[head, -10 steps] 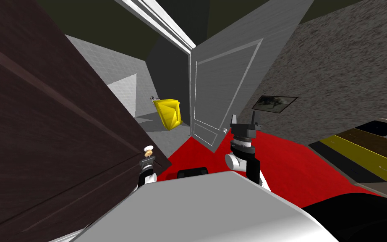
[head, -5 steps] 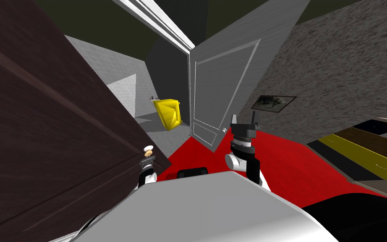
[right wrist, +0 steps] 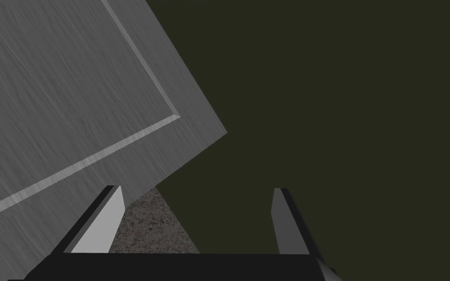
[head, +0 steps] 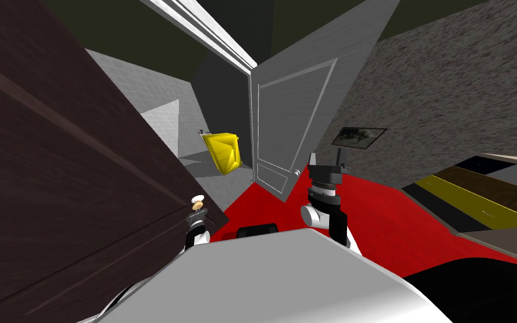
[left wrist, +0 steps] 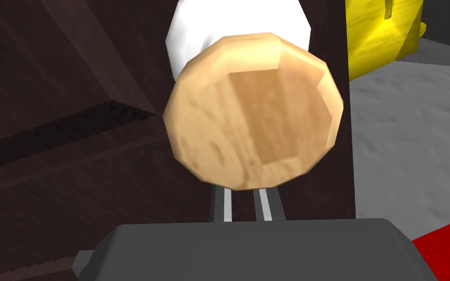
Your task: Pull the door open
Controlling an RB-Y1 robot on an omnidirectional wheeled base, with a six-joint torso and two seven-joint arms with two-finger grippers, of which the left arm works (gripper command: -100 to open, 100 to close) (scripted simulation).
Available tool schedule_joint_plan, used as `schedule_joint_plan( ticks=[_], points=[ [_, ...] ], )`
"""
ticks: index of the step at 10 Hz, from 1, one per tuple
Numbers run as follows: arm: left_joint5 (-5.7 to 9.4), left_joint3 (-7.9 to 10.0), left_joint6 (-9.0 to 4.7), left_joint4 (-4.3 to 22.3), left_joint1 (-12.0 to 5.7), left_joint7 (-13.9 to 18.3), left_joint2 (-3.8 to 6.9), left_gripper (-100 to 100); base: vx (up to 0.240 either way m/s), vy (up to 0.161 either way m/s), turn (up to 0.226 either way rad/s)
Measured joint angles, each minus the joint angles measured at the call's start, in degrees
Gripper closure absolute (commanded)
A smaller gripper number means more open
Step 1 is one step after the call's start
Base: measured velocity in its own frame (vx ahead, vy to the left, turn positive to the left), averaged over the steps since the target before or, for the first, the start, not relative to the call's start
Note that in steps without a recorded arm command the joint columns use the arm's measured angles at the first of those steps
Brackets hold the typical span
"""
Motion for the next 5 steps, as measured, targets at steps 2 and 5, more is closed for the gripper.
schedule_joint_plan(
  ticks=[2, 5],
  points=[
    [0.68, 0.26, 2.62, -6.54, 3.09, 0.45, -0.7, 100, -0.042, 0.009, -0.063],
    [1.15, 0.06, 1.34, -3.04, 0.67, 3.44, -0.43, -100, -0.05, -0.024, -0.024]
  ],
)
